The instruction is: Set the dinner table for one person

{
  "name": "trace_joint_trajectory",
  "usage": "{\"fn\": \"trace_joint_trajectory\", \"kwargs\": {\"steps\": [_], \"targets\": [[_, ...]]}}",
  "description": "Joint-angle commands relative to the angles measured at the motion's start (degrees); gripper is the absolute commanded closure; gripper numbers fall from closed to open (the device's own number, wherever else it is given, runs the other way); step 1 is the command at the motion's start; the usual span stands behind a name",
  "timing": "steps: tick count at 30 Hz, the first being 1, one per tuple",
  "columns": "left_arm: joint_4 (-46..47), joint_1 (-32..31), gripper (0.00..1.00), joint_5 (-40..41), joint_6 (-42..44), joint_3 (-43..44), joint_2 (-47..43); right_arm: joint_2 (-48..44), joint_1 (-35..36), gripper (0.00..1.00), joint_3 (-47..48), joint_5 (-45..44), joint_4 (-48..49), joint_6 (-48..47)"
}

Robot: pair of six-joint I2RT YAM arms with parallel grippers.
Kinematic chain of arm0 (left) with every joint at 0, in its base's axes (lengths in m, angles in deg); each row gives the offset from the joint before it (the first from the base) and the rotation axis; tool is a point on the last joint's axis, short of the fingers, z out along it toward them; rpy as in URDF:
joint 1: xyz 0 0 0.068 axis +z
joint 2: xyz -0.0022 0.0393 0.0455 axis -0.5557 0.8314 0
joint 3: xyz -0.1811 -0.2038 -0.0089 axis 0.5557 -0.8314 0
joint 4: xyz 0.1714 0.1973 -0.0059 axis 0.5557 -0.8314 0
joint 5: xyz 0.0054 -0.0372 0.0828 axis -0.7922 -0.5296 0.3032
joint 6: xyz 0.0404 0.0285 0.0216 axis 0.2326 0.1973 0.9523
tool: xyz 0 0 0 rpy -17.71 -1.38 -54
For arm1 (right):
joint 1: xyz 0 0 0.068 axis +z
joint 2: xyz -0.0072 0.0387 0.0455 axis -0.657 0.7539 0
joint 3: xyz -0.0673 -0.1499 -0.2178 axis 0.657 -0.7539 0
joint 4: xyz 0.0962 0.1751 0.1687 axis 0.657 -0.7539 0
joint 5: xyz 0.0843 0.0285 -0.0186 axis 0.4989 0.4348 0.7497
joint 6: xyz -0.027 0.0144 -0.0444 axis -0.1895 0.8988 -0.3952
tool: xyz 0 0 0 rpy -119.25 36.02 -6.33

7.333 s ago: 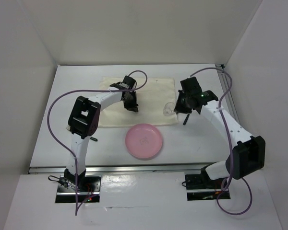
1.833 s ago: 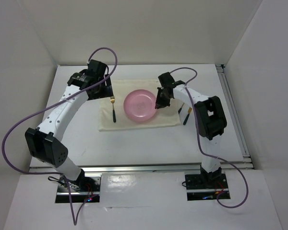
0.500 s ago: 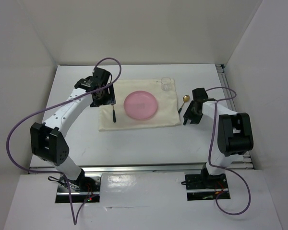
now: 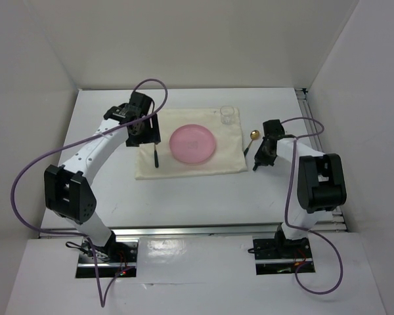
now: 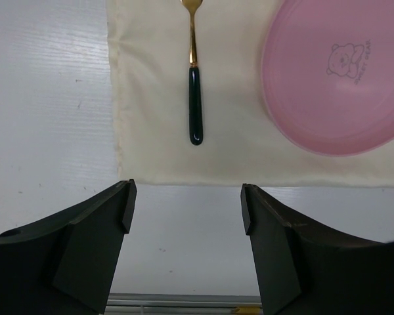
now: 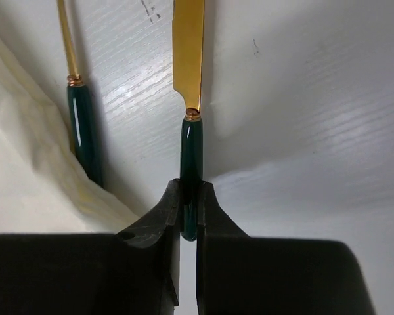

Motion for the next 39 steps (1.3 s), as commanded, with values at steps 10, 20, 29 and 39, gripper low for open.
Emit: {"fn": "trace_joint_trajectory", "kwargs": {"steps": [10,20,29,39], "targets": [[0.78,0.13,0.18,-6.96,0.94,7.23,2.20,-7.50,8.82,0.99,9.43,5.72,-4.84,-8.60],[-0.89,-0.40,0.18,-4.14,1.46,6.62,0.97,8.24,14.21,0.97,18.58,8.71,-5.81,-9.75],[-0.36,-0.40,0.18,-4.14,2.00,4.77,0.97,8.88,15.88,0.52,17.89,7.57,-5.28,-8.08],[0.17,-0.40,0.18,-5.19,2.00,4.77,0.97,0.08,8.86,0.50,17.46,-1.49,-7.48,-4.66]]}}
